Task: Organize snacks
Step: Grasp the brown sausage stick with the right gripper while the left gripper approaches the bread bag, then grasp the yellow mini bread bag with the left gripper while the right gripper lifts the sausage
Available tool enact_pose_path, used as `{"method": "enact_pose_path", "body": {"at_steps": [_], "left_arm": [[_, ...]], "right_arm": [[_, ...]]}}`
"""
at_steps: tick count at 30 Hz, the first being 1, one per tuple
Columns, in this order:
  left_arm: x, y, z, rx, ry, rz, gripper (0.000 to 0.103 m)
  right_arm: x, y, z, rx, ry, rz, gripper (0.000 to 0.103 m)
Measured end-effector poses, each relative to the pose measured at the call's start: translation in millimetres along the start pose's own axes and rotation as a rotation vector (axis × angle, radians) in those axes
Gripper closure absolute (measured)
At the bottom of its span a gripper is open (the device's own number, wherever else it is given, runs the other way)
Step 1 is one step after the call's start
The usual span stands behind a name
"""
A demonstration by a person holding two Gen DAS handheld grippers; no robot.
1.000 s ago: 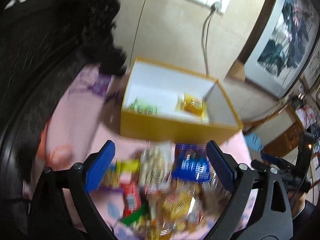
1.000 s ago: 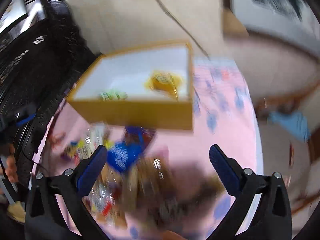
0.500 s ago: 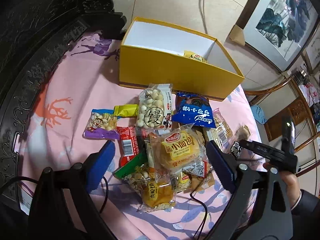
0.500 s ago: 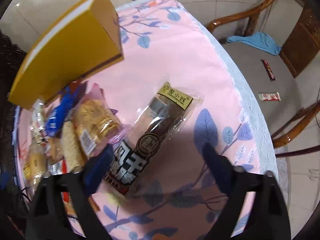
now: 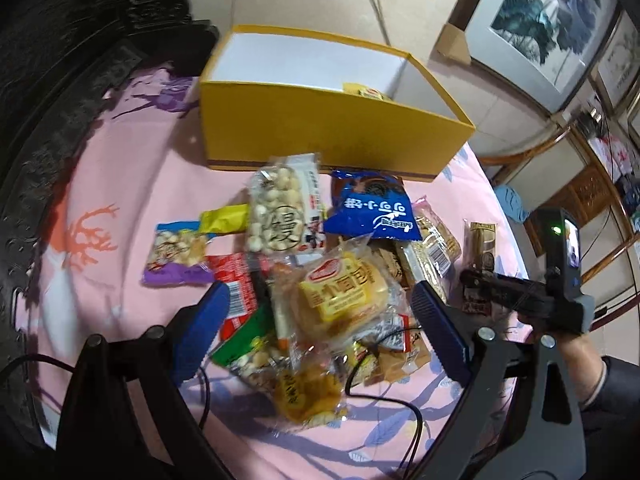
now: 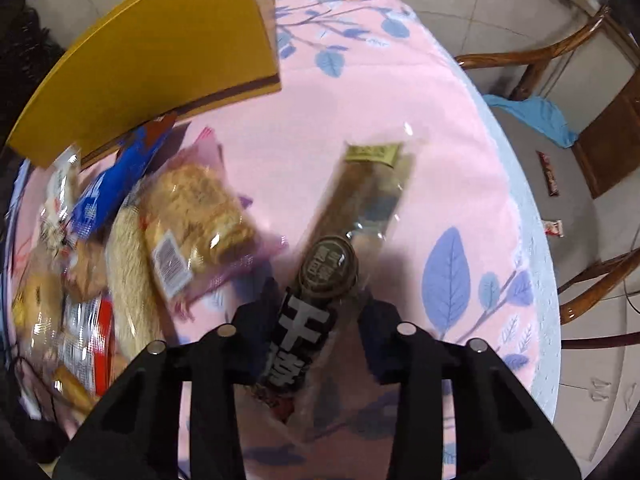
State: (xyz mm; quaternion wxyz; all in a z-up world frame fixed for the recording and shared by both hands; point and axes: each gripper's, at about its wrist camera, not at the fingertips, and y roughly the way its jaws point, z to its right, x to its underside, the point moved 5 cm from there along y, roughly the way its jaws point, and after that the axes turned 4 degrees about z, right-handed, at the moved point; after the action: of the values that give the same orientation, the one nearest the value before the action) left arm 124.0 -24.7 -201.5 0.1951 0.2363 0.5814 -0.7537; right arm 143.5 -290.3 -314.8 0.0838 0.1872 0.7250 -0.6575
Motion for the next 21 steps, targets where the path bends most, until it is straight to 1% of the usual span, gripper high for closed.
{"method": "enact_pose_path", "body": {"at_steps": [3,5,8,11,15,19,20,21], "left_arm": [[-5,17,5,0.014,-0.029,-0.028,0.009],[-7,29,8,0.02,-0.046,-0.051,0.009],[-6,44,12,0.005,-0.055,-0.09,0.009],[-3,54,14,-0.025,-0.061,-0.126,0.009],[-1,61,19,-0.066,-0.017,-0.146,0.009],[1,60,16,-0.111,-0.012,-0.158,0.009],[-1,57,15,-0.132,-0.018,-0.152,0.009],[-2,54,14,-0.136,-0.029,-0.146,0.009]], "right_arm": [[17,-9,4,-0.026,-0.032,-0.011,0.07],[30,-15,1,-0.032,-0.062,-0.006,0.07],[38,-18,2,-0.05,-0.067,0.004,0.07],[40,-22,3,-0.05,-0.071,0.012,0.069],[40,-22,-1,-0.039,-0.088,0.019,0.067],[42,-23,-3,-0.038,-0.096,0.024,0.066],[42,-24,-3,-0.039,-0.095,0.024,0.066],[42,-24,-3,-0.039,-0.095,0.025,0.066]]}}
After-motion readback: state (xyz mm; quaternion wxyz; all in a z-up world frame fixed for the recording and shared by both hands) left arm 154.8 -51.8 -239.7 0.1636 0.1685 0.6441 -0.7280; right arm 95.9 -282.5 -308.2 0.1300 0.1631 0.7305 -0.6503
